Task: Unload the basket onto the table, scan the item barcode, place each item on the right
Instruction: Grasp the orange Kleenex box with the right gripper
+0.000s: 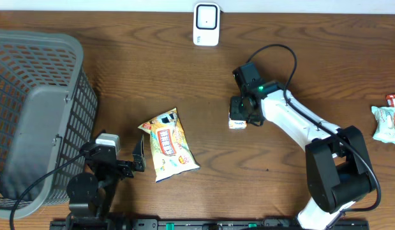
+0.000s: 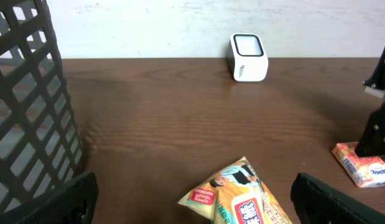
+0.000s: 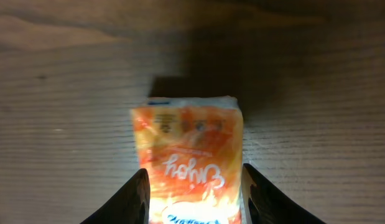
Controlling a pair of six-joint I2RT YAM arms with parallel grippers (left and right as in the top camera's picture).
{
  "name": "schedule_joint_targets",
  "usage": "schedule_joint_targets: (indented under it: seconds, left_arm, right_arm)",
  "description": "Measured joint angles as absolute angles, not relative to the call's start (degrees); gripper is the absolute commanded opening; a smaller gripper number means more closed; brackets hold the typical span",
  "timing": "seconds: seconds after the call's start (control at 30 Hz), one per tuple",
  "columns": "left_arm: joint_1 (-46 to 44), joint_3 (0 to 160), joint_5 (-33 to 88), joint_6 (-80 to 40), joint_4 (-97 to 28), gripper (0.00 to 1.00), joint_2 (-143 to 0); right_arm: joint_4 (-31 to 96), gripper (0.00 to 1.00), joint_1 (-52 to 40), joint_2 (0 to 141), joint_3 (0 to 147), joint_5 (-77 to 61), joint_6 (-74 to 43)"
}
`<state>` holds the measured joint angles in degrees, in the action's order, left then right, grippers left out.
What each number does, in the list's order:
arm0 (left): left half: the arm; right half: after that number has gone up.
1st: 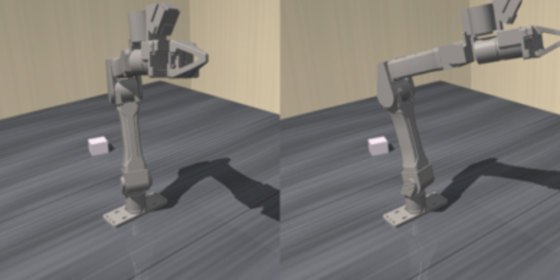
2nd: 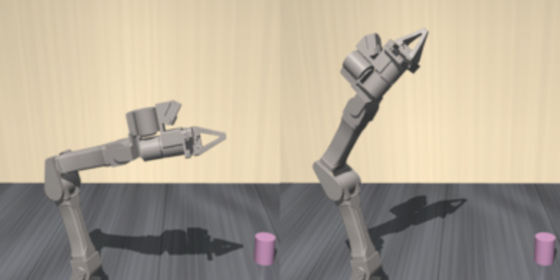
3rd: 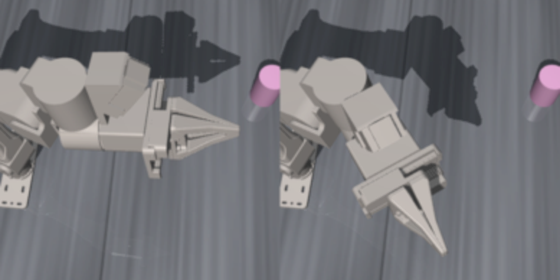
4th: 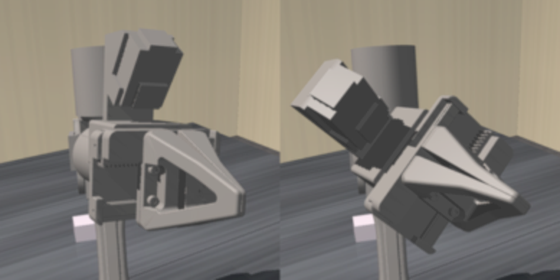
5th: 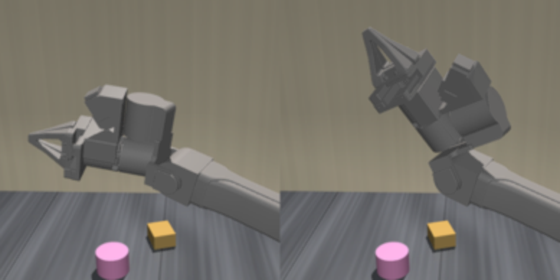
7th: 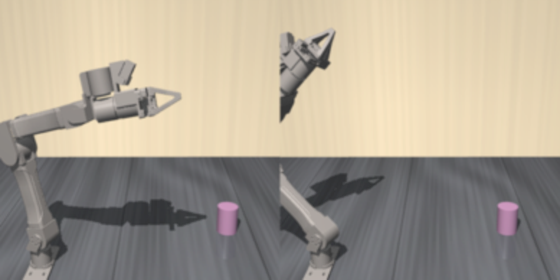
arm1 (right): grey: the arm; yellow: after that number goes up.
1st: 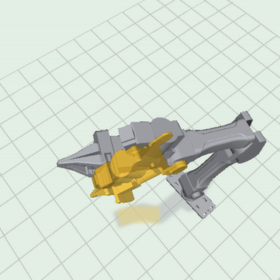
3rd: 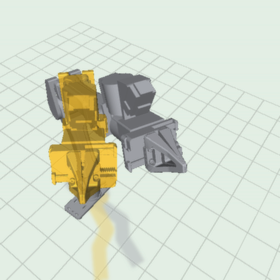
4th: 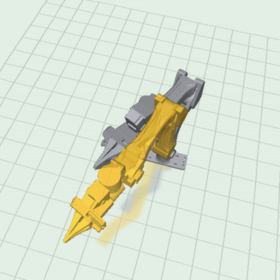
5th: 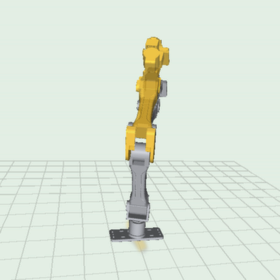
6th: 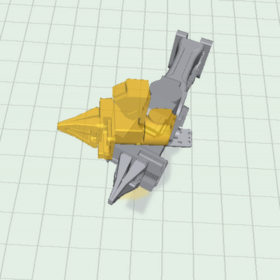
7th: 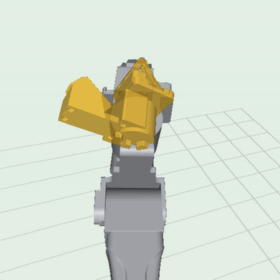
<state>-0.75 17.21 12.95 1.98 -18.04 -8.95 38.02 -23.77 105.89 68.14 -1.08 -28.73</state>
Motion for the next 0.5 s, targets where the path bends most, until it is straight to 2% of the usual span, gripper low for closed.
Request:
schedule_joint_targets:
  seconds: [0.27,0.4,0.5]
  left_arm:
    - [-0.8,17.2,13.0,2.0,-18.0,0.99,-9.0]
    - [-0.8,17.2,13.0,2.0,-18.0,0.99,-9.0]
    - [-0.8,17.2,13.0,2.0,-18.0,0.99,-9.0]
  right_arm:
    - [33.6,0.40,-23.0,105.9,64.4,-1.1,-29.1]
    - [29.6,0.33,-23.0,105.6,62.3,-1.7,-29.2]
    - [27.2,0.18,-22.8,104.7,60.4,-2.4,-29.3]
